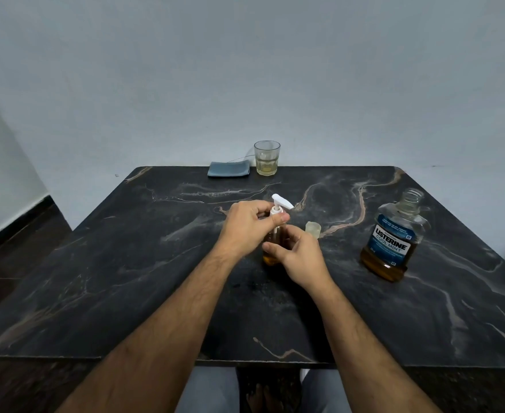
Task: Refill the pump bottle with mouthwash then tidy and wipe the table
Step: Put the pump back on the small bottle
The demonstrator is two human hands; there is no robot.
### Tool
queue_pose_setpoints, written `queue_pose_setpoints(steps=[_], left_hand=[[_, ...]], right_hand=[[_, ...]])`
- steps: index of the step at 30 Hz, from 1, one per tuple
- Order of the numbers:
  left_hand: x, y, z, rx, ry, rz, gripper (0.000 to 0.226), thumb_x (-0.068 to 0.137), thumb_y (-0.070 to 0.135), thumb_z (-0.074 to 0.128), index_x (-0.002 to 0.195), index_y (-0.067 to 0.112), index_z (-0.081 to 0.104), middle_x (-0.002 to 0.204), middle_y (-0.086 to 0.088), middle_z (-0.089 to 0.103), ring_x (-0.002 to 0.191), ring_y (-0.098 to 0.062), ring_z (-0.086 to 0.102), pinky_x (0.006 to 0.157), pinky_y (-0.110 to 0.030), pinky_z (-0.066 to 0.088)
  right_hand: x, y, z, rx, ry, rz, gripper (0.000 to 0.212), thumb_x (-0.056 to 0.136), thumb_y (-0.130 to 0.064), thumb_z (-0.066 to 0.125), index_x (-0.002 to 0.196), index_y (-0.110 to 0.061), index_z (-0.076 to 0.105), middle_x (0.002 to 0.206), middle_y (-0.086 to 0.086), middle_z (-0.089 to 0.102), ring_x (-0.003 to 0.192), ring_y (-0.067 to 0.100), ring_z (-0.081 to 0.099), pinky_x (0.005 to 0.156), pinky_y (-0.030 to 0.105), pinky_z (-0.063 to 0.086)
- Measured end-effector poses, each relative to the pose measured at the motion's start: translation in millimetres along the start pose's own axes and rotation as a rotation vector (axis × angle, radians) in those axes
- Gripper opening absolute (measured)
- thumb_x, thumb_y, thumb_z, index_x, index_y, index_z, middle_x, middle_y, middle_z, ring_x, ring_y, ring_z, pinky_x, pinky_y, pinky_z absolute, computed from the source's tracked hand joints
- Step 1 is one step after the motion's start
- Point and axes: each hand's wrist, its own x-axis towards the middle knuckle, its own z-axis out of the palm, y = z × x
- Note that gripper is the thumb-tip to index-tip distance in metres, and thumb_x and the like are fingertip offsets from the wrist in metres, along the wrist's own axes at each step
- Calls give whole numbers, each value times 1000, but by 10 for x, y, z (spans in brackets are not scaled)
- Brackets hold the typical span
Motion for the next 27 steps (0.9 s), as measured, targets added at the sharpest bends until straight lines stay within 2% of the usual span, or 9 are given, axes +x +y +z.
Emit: queue_pose_setpoints(steps=[3,6,8,11,16,20,24,27], left_hand=[[38,-10,-21,-5,-45,21,12,82,34,77,88,23,79,76,4,75,75,-13,69,74,-34,54],[89,-18,-27,-34,-101,25,15,80,34,79,89,23,79,79,10,75,78,-3,68,77,-29,54],[131,-21,-37,-30,-135,21,18,78,36,80,91,24,80,84,11,76,86,-6,71,84,-35,56],[153,-14,-69,-30,-170,5,18,78,35,80,93,23,79,86,10,77,90,-11,72,90,-43,56],[87,-23,-84,-72,-158,-16,19,79,30,80,97,22,79,90,10,77,92,-5,71,91,-35,55],[-10,-27,-55,-71,-91,-35,22,78,35,80,98,26,78,91,12,77,94,-3,70,93,-40,55],[-78,7,-3,-81,-27,-61,24,77,37,80,98,27,78,89,13,76,91,-1,70,92,-37,55],[-124,-13,7,-69,-34,-47,21,79,39,76,93,24,76,86,5,76,88,-12,70,89,-41,55]], right_hand=[[22,-5,-36,23,-39,12,26,68,-37,78,91,-28,70,85,0,73,83,20,69,83,46,57],[27,-12,-87,67,-77,30,28,73,-24,80,98,-15,70,94,10,74,92,28,70,88,47,56],[41,-16,-115,77,-95,46,27,76,-16,80,100,-10,69,97,14,74,94,31,70,89,48,56],[56,-20,-125,52,-109,51,27,77,-17,81,101,-11,69,96,11,74,94,28,70,91,47,55],[8,-24,-79,15,-97,48,32,76,-25,80,106,-20,69,98,1,74,96,18,70,93,46,55],[-41,-59,-58,-60,-73,37,40,77,-27,79,115,-23,66,105,-7,72,101,11,67,95,42,53],[-64,-115,-59,-153,-58,38,41,78,-25,79,117,-22,65,106,-6,70,102,11,65,95,39,52],[-75,-143,-82,-250,-76,33,45,77,-23,80,119,-23,65,108,-5,71,103,11,65,94,32,51]])
